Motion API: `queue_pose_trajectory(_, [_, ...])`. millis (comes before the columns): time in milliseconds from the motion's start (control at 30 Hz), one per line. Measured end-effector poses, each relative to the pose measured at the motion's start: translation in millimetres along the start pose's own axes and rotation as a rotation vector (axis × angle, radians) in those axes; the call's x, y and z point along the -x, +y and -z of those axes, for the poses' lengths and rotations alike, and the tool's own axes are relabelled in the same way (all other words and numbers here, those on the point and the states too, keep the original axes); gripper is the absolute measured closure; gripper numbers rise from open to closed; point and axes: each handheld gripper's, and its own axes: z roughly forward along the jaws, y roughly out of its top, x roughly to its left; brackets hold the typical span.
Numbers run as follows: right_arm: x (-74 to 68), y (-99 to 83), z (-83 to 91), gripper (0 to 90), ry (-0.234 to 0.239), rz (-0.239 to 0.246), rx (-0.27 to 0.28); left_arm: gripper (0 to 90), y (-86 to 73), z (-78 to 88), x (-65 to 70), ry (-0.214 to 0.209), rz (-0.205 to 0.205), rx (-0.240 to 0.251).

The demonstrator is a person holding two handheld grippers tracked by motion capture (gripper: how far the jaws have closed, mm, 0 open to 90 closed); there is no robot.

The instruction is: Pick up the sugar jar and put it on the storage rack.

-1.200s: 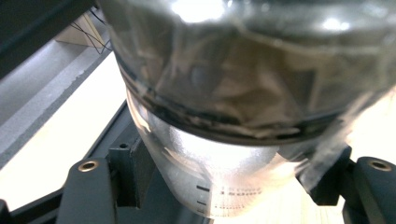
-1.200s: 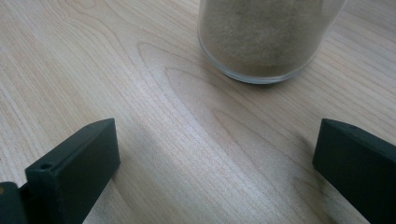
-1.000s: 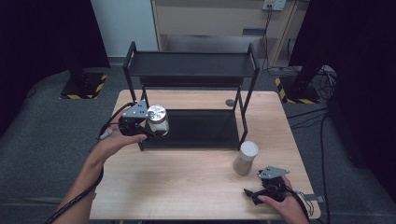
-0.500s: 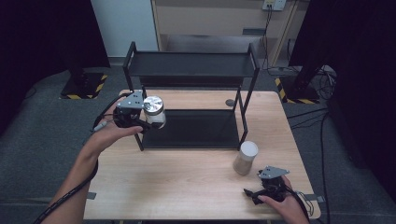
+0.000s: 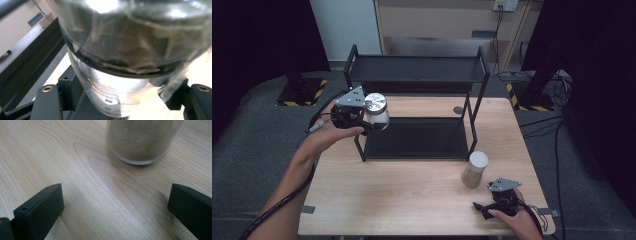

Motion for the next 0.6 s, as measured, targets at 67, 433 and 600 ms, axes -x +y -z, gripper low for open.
queue_pose_trajectory(67, [0.0, 0.0, 0.0, 0.9, 0.0, 0.0, 0.0, 30.0, 3.8, 2.0, -0.9, 0.004, -0.001, 0.0])
queue_pose_trajectory(433, [0.0, 0.0, 0.0, 0.8, 0.0, 0.0, 0.0, 30.0, 25.0, 14.4, -6.1, 0.019, 0.003, 0.01])
queue_pose_trajectory(600, [-0.1, -0.1, 0.0, 0.9, 0.0, -0.002, 0.001, 30.0, 33.7, 21.6, -6.6, 0.036, 0.016, 0.02])
